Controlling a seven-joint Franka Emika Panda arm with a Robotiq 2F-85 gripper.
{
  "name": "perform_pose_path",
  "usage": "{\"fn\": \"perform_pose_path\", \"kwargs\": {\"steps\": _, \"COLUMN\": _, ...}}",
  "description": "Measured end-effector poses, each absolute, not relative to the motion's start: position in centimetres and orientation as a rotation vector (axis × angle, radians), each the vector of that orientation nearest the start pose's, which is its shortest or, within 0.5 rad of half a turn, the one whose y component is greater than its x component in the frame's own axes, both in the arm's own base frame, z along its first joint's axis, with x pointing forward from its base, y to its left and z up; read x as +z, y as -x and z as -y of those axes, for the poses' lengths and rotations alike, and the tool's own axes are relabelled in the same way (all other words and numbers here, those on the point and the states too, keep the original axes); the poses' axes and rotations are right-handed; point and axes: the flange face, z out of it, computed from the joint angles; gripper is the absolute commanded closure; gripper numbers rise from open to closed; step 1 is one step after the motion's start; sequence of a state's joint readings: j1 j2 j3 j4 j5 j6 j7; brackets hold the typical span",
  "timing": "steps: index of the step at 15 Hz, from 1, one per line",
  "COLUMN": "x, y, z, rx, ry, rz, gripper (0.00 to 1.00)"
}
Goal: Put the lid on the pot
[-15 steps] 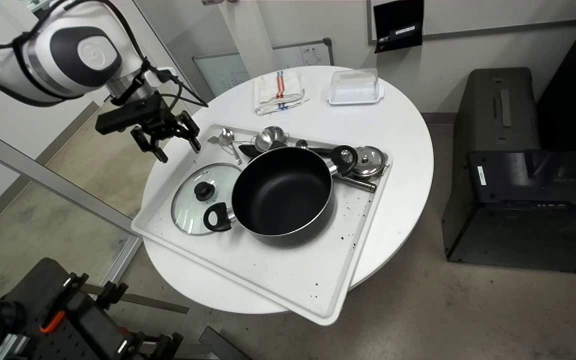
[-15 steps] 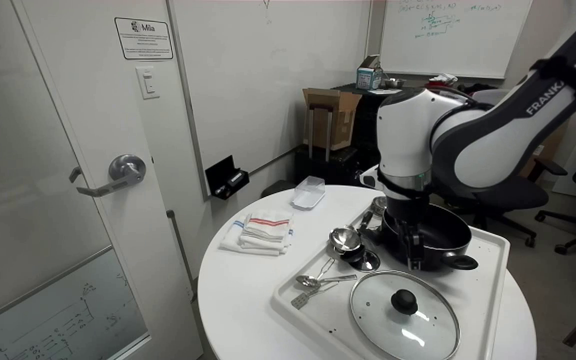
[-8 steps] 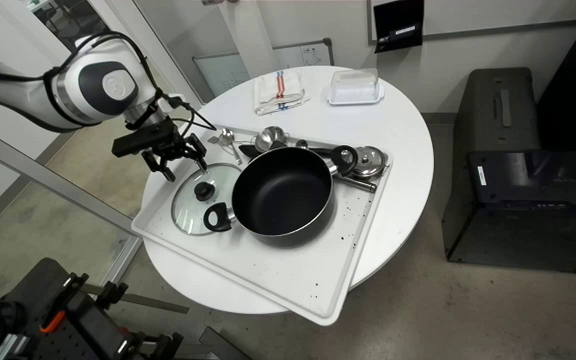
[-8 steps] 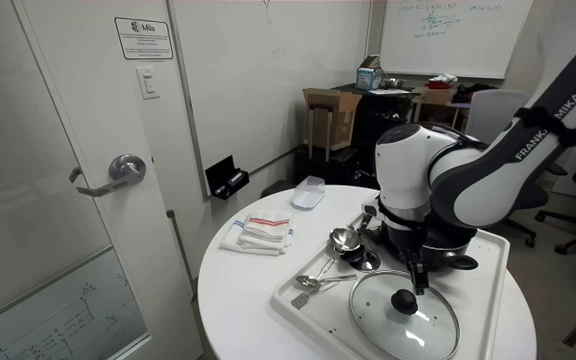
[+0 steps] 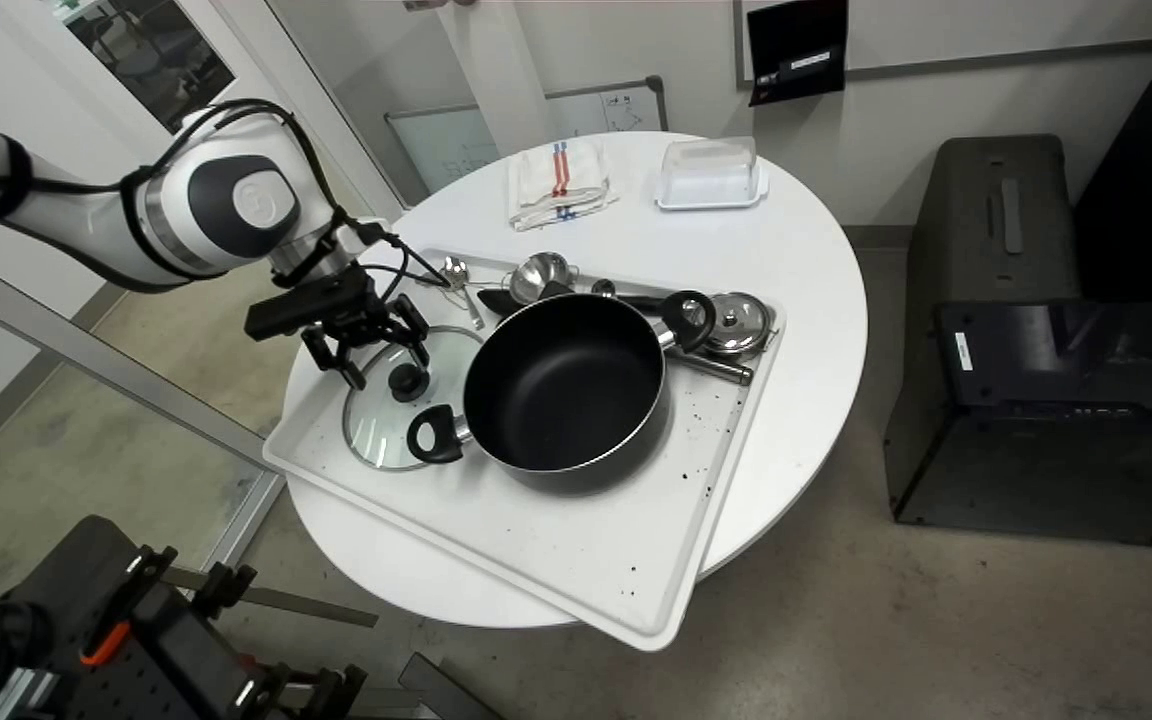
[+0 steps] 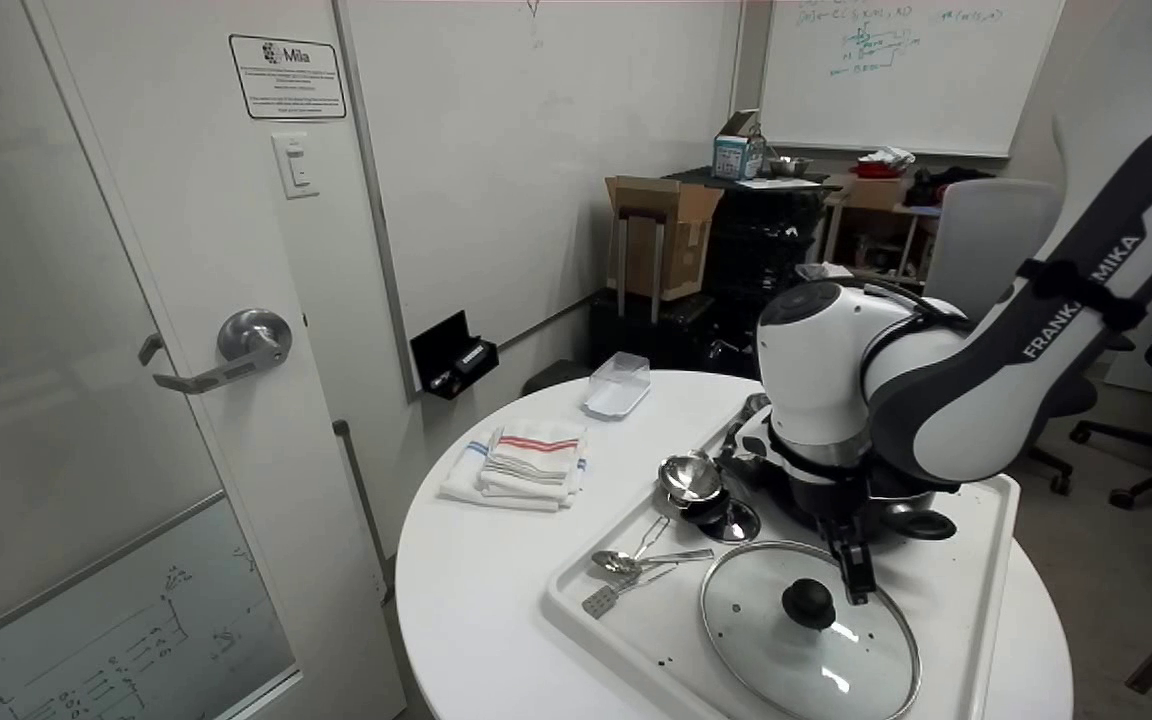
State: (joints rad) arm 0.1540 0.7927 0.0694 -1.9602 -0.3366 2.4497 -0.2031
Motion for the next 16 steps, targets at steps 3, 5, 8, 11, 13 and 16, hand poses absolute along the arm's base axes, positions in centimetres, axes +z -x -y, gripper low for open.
{"fn": "perform_pose_path", "kwargs": {"steps": 3, "x": 3.8, "y": -53.9, "z": -13.0, "rx": 0.491, "ry": 3.024, "rz": 1.153, "gripper": 0.0}}
{"fn": "perform_pose_path", "kwargs": {"steps": 5, "x": 3.3, "y": -53.5, "z": -13.5, "rx": 0.5, "ry": 3.016, "rz": 1.179, "gripper": 0.0}}
{"fn": "perform_pose_path", "kwargs": {"steps": 8, "x": 2.9, "y": -53.3, "z": -14.4, "rx": 0.504, "ry": 3.006, "rz": 1.211, "gripper": 0.0}}
{"fn": "perform_pose_path", "kwargs": {"steps": 11, "x": 2.4, "y": -53.4, "z": -15.3, "rx": 0.488, "ry": 2.999, "rz": 1.234, "gripper": 0.0}}
{"fn": "perform_pose_path", "kwargs": {"steps": 13, "x": 2.1, "y": -53.6, "z": -15.6, "rx": 0.469, "ry": 2.997, "rz": 1.243, "gripper": 0.0}}
{"fn": "perform_pose_path", "kwargs": {"steps": 16, "x": 1.5, "y": -54.0, "z": -15.7, "rx": 0.442, "ry": 2.999, "rz": 1.243, "gripper": 0.0}}
